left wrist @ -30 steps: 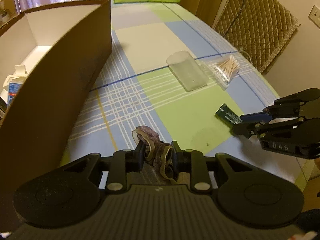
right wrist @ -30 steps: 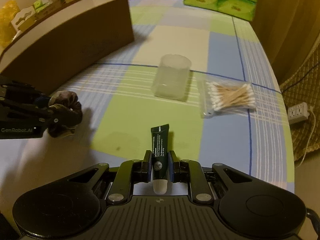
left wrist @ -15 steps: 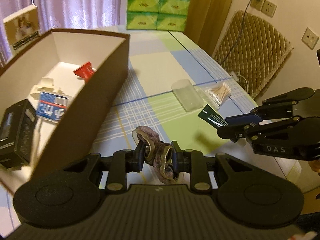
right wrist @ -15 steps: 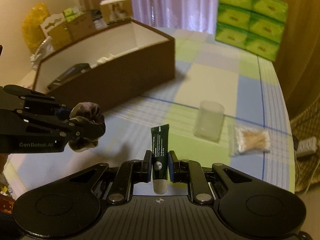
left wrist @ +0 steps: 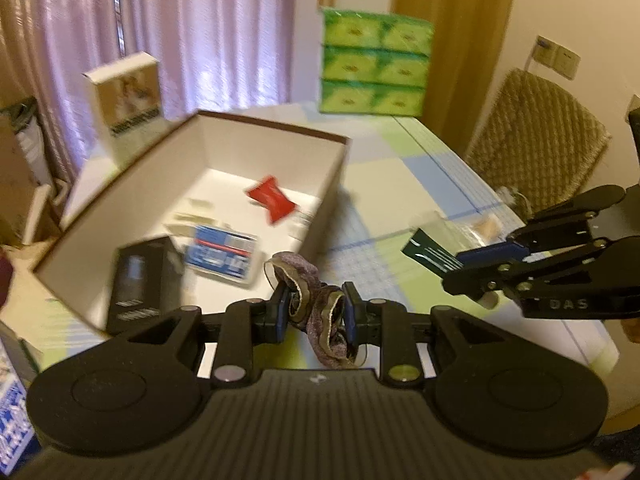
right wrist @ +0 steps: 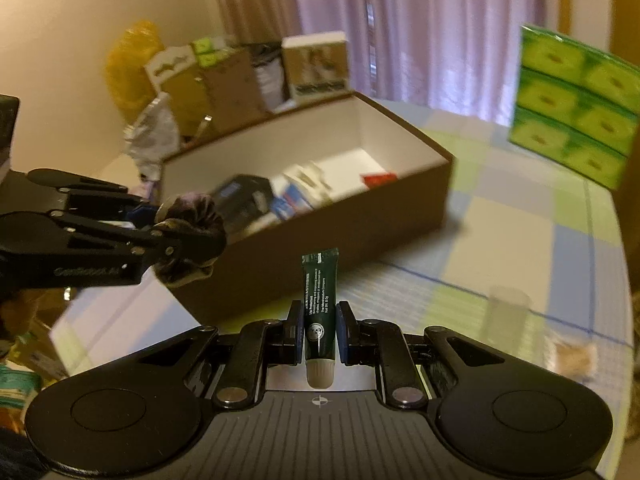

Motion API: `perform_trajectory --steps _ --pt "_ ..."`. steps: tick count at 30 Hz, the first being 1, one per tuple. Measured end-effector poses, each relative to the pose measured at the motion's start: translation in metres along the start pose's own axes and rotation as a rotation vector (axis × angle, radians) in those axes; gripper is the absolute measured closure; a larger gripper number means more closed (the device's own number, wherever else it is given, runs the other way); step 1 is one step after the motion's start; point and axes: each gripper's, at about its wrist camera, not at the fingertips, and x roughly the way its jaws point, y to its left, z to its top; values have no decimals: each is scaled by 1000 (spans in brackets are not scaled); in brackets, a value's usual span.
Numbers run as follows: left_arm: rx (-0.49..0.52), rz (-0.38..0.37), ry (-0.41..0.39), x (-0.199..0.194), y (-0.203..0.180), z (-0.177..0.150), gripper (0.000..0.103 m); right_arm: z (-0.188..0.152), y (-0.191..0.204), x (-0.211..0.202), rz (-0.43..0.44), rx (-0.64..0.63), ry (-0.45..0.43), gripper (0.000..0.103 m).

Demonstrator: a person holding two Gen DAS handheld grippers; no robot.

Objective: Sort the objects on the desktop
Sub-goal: 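Lift the scrunchie and green tube and carry both toward the box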

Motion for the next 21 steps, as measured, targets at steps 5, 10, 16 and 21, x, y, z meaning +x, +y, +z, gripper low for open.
perform_trajectory --steps 5,10,16,21 --pt "-10 72 -1 -4 37 8 81 29 20 13 52 -32 -27 90" --pt "4 74 23 8 60 14 81 60 34 33 81 -74 -41 90" --pt "15 42 70 30 78 20 81 90 39 67 85 -99 -13 90" --pt "17 12 95 45 87 24 81 102 38 96 78 -112 33 90"
